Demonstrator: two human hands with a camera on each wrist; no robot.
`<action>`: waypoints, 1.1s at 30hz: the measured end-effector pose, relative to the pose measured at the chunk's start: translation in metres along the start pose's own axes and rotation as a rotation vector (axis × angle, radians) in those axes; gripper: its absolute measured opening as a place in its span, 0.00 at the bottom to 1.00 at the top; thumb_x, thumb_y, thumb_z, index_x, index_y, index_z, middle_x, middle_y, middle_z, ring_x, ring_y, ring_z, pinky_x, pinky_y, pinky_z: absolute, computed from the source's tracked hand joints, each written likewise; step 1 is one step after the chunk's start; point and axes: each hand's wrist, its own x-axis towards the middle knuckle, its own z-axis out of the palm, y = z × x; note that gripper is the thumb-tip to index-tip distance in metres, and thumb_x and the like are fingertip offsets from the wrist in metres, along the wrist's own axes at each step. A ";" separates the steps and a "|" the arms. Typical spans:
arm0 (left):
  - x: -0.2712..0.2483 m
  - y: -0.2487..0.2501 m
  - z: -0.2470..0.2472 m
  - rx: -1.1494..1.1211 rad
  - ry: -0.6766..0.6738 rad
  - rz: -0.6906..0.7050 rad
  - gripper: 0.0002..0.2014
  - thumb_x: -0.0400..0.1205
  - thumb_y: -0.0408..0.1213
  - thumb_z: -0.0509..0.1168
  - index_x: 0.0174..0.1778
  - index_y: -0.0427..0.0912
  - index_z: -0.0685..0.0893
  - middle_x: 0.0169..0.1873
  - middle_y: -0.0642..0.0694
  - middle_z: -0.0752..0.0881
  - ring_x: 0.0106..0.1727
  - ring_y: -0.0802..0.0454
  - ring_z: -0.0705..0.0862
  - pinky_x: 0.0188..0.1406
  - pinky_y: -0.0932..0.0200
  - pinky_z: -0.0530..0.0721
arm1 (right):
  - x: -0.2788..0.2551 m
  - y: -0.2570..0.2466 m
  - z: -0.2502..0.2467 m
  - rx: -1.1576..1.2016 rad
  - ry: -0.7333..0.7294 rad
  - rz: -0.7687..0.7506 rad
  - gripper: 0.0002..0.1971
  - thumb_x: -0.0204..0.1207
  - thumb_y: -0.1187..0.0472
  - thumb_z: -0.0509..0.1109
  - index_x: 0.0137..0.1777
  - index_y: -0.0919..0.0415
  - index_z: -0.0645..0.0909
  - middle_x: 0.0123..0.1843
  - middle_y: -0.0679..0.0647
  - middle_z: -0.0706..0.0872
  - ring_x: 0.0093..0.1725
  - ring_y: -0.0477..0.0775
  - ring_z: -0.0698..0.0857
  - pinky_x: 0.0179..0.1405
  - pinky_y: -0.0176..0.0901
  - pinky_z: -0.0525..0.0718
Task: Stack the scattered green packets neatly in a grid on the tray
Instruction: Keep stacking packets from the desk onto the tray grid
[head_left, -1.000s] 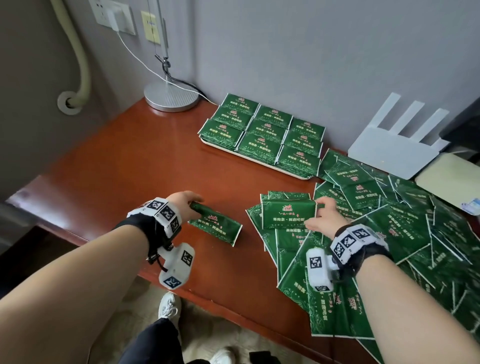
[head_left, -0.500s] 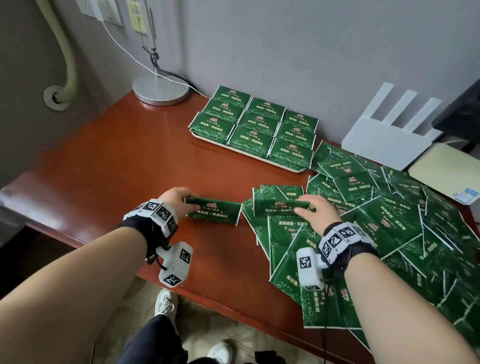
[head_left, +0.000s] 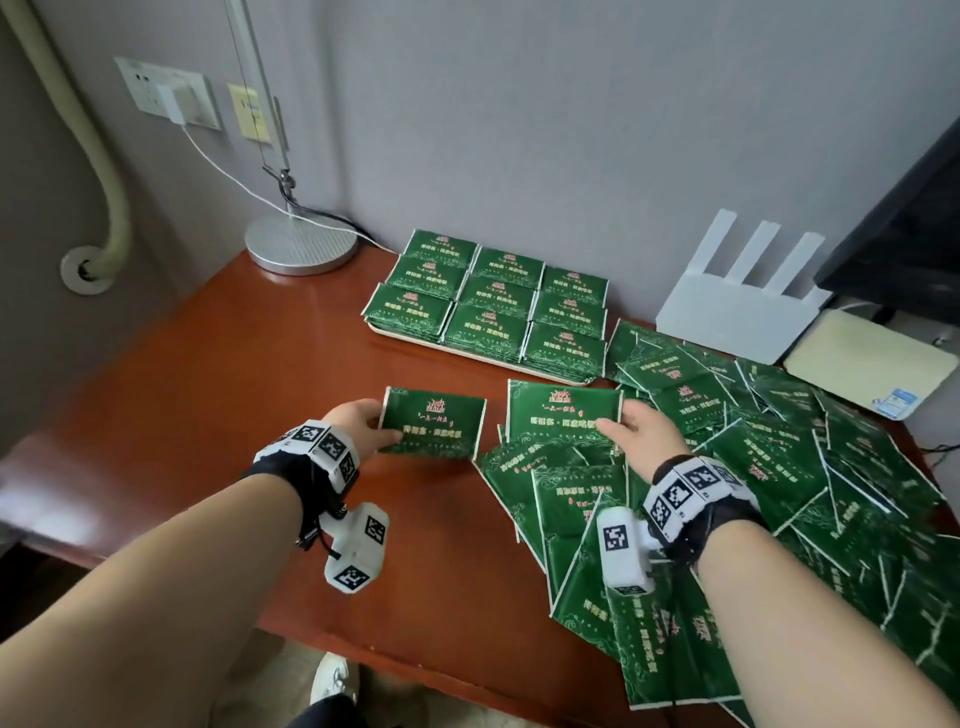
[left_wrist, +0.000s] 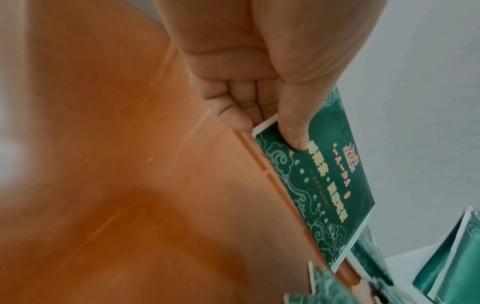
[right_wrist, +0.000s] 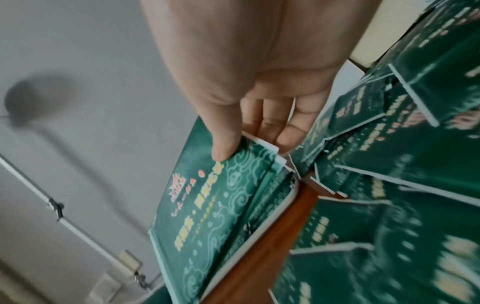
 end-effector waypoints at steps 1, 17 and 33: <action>0.005 0.005 -0.008 0.000 0.010 0.016 0.16 0.79 0.36 0.68 0.62 0.40 0.81 0.57 0.42 0.86 0.55 0.45 0.85 0.55 0.55 0.82 | -0.001 -0.007 -0.006 0.025 0.016 -0.005 0.12 0.80 0.58 0.64 0.58 0.64 0.80 0.56 0.56 0.86 0.54 0.57 0.84 0.58 0.47 0.80; 0.112 0.062 -0.134 0.036 0.009 0.234 0.14 0.80 0.40 0.66 0.61 0.39 0.81 0.53 0.44 0.86 0.41 0.52 0.79 0.39 0.64 0.75 | 0.047 -0.106 -0.047 0.176 0.319 0.113 0.14 0.80 0.61 0.64 0.62 0.67 0.78 0.54 0.55 0.83 0.49 0.54 0.80 0.58 0.51 0.80; 0.248 0.069 -0.143 -0.017 -0.110 0.075 0.14 0.80 0.40 0.66 0.58 0.38 0.79 0.39 0.51 0.81 0.32 0.58 0.78 0.26 0.67 0.75 | 0.201 -0.104 -0.064 0.156 0.289 0.295 0.16 0.81 0.60 0.62 0.66 0.67 0.77 0.61 0.62 0.83 0.54 0.60 0.82 0.62 0.57 0.80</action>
